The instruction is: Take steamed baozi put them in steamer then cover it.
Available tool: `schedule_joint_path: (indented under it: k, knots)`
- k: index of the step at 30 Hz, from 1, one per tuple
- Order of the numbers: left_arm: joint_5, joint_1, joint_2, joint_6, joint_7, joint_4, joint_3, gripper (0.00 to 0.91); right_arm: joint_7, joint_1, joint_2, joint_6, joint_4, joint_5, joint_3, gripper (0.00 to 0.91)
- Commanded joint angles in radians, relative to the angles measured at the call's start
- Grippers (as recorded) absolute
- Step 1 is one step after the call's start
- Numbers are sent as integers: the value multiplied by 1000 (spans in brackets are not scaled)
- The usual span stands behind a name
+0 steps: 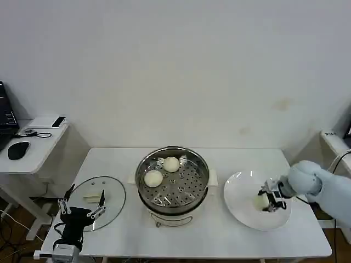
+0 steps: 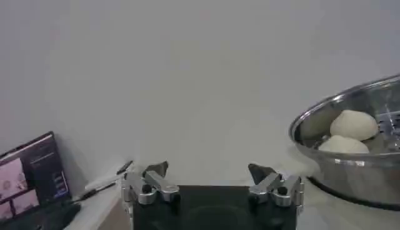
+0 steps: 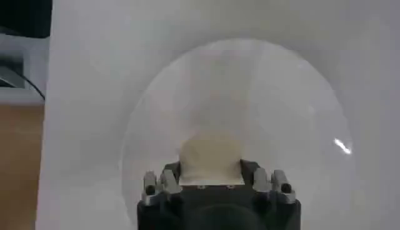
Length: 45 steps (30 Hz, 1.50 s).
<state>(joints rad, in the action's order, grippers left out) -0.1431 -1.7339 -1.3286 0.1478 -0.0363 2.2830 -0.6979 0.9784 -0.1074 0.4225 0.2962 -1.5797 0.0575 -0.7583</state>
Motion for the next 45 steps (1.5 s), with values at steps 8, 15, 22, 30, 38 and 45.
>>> schedule_joint_path:
  k: [8, 15, 22, 30, 38, 45]
  knots:
    - [6, -6, 3, 0, -1, 16, -6, 907, 15, 629, 101, 8, -4, -204, -301, 645]
    - [9, -12, -3, 1, -1, 23, -6, 907, -4, 764, 274, 22, -11, -274, -412, 645]
    - [11, -17, -9, 4, 0, 32, -19, 907, -26, 744, 470, 26, 31, -315, -416, 645]
    - [21, -24, -22, 1, 0, 35, -43, 907, -41, 663, 626, -20, 40, -282, -457, 645]
    - [27, -16, -26, -1, -1, 24, -59, 907, -24, 626, 691, -110, 30, -170, -552, 645]
    - [28, -16, -31, -6, -3, 17, -63, 907, -23, 602, 700, -159, -4, -143, -589, 645]
